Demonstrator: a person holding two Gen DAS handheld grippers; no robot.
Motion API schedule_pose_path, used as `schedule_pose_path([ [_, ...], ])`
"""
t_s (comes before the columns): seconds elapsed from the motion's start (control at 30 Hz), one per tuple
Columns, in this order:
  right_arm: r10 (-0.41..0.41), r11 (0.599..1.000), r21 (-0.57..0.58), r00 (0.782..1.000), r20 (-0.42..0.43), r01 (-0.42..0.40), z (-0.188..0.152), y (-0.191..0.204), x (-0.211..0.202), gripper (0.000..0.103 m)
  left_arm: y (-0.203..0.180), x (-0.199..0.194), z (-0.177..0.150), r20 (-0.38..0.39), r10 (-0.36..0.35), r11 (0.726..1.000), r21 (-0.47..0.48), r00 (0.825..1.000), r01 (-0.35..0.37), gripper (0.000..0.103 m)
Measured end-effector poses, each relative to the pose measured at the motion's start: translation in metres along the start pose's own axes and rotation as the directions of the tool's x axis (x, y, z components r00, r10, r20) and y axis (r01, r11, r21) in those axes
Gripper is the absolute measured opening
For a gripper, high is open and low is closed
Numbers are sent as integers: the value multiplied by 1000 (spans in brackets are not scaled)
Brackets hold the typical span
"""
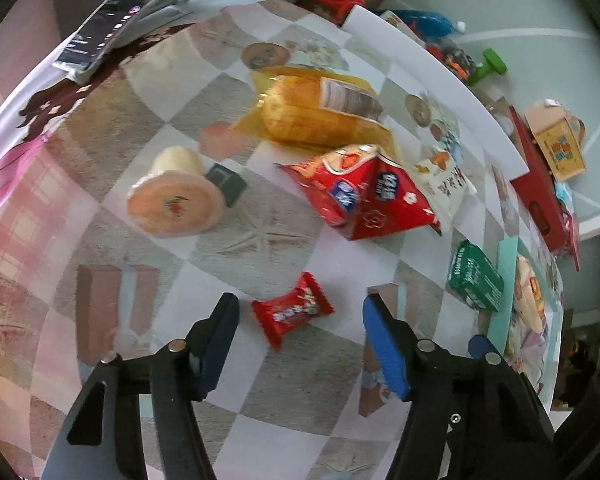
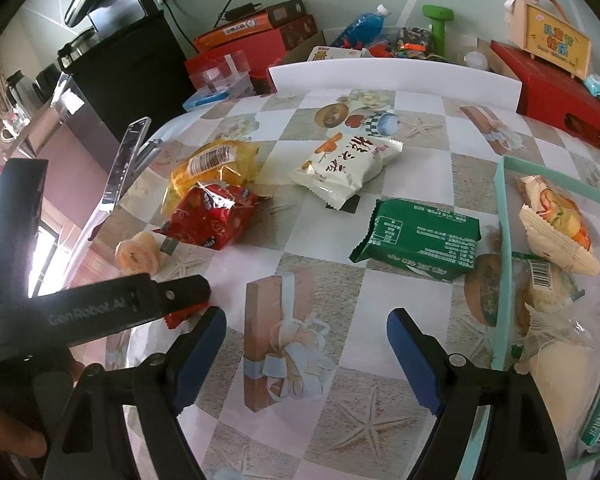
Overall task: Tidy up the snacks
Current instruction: 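Grasp the small red candy with the left tool, then grasp the red snack bag with the right tool while the left tool holds the candy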
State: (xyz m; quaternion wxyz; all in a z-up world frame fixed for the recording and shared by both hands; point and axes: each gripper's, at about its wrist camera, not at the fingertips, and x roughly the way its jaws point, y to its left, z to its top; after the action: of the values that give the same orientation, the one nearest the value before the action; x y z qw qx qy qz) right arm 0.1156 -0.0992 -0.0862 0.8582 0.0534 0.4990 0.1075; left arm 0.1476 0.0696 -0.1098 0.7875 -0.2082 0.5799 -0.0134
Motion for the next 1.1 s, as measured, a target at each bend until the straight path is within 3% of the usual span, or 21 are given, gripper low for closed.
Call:
schedule_pose_path([
  [0.1, 0, 1000, 1, 1000, 1, 0, 0, 0, 0, 85, -6, 3, 1, 2, 9, 1000, 19, 1000, -9, 53],
  [0.23, 1, 1000, 3, 1000, -1, -1, 0, -1, -1, 85, -8, 4, 0, 3, 35, 999, 39, 999, -35, 27],
  [0.3, 1, 1000, 6, 1000, -1, -1, 0, -1, 0, 85, -7, 5, 0, -1, 28, 999, 34, 1000, -28, 23],
  [0.63, -2, 1000, 10, 1000, -2, 2, 0, -3, 0, 85, -2, 1, 0, 8, 2, 1000, 17, 1000, -2, 20],
  [1.1, 32, 999, -25, 998, 57, -30, 10, 11, -8, 85, 10, -49, 14, 138, -98, 995, -3, 986, 99, 20],
])
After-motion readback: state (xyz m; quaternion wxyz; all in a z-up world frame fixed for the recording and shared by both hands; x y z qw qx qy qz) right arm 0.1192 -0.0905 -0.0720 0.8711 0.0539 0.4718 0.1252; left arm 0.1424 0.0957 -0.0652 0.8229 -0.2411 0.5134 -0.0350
